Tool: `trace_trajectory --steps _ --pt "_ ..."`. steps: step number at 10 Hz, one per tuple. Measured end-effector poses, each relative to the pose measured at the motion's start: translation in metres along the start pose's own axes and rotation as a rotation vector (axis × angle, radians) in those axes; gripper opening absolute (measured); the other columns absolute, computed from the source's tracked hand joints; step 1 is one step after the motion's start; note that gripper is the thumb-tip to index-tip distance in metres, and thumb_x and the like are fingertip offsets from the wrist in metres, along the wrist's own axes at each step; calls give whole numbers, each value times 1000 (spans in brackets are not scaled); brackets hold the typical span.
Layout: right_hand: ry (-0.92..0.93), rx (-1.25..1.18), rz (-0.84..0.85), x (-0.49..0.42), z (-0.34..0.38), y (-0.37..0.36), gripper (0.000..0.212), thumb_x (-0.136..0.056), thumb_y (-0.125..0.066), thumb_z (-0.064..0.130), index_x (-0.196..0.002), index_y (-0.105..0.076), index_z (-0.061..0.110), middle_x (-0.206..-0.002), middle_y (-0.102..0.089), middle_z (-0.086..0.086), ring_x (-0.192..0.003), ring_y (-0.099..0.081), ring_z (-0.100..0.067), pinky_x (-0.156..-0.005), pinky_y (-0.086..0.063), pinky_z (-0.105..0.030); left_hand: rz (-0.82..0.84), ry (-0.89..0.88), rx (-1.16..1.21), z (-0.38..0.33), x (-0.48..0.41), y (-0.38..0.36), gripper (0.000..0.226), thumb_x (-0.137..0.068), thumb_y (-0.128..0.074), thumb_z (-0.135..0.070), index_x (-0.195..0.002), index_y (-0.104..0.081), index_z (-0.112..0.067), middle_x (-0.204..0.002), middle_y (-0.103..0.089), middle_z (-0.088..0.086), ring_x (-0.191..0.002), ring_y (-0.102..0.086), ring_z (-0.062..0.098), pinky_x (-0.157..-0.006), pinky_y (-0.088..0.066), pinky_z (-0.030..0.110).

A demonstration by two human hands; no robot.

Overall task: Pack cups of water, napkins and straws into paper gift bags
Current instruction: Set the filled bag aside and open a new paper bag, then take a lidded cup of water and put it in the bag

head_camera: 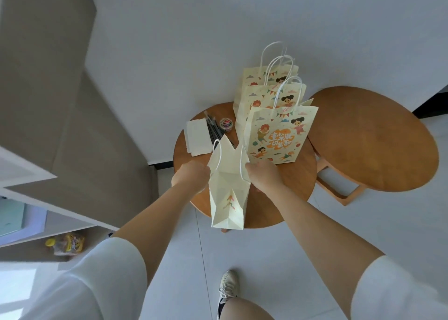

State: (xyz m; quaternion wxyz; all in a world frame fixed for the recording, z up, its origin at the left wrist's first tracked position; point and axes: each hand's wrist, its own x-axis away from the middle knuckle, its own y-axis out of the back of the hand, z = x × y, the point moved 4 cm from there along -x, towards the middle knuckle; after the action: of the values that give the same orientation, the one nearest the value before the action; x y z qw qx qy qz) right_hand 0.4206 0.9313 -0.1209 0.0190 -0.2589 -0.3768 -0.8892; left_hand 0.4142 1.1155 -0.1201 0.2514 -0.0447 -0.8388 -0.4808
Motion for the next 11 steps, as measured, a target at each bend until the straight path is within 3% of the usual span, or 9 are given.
trace_trajectory --steps 1,2,3,4,7,8,9,10,11 --pt "80 -15 -65 38 18 11 32 -92 -40 17 -62 -32 14 -62 -35 -1 -55 -34 -14 -48 -25 -27 -63 -39 -18 8 23 11 37 -99 -37 -27 -62 -41 -22 -66 -43 -4 -66 -46 16 -69 -39 29" --pt "140 -40 -106 69 30 10 26 -90 -40 10 -64 -36 11 -66 -38 -3 -57 -36 -16 -48 -26 -27 -119 -77 -5 22 57 26 39 -98 -36 -24 -62 -46 -13 -63 -47 2 -57 -44 15 -52 -33 25" --pt "238 -35 -150 112 47 0 17 -89 -43 11 -89 -55 -1 -82 -55 -15 -76 -55 -30 -62 -45 -34 -183 -101 45 42 97 44 37 -95 -38 -19 -58 -38 -13 -60 -41 2 -53 -37 16 -49 -26 26" --pt "343 -35 -135 158 66 -19 27 -89 -43 11 -108 -57 -2 -105 -61 -19 -95 -59 -32 -82 -51 -41 -252 -114 92 68 135 60 34 -93 -37 -15 -59 -38 -13 -61 -42 2 -53 -35 16 -50 -28 25" --pt "697 11 -49 254 166 -77 23 -90 -50 18 -107 -60 8 -106 -62 -5 -99 -56 -22 -84 -45 -32 -494 -90 152 155 207 139 26 -93 -42 -22 -79 -60 -9 -74 -58 6 -71 -54 28 -57 -37 26" --pt "799 18 -19 271 208 -92 23 -89 -52 19 -109 -59 9 -107 -61 -4 -100 -56 -22 -83 -43 -31 -602 -73 207 180 219 176 33 -93 -42 -22 -62 -47 -11 -63 -51 6 -66 -49 27 -52 -33 27" --pt "898 50 -58 278 250 -99 25 -88 -55 20 -110 -59 9 -113 -59 -6 -105 -55 -22 -87 -42 -29 -654 -75 279 195 220 207 25 -94 -44 -22 -86 -61 -5 -86 -64 12 -79 -55 29 -65 -41 30" --pt "992 49 -165 273 293 -89 24 -86 -57 20 -105 -60 7 -115 -56 -8 -106 -53 -23 -84 -39 -26 -631 -106 318 196 206 232 32 -95 -46 -26 -121 -59 -11 -116 -64 8 -105 -57 27 -84 -46 31" --pt "1047 36 -245 259 332 -80 24 -86 -58 22 -103 -59 5 -114 -53 -8 -106 -50 -23 -82 -37 -24 -615 -121 371 187 181 255 46 -95 -50 -30 -137 -46 -12 -130 -57 5 -115 -54 25 -91 -45 31"
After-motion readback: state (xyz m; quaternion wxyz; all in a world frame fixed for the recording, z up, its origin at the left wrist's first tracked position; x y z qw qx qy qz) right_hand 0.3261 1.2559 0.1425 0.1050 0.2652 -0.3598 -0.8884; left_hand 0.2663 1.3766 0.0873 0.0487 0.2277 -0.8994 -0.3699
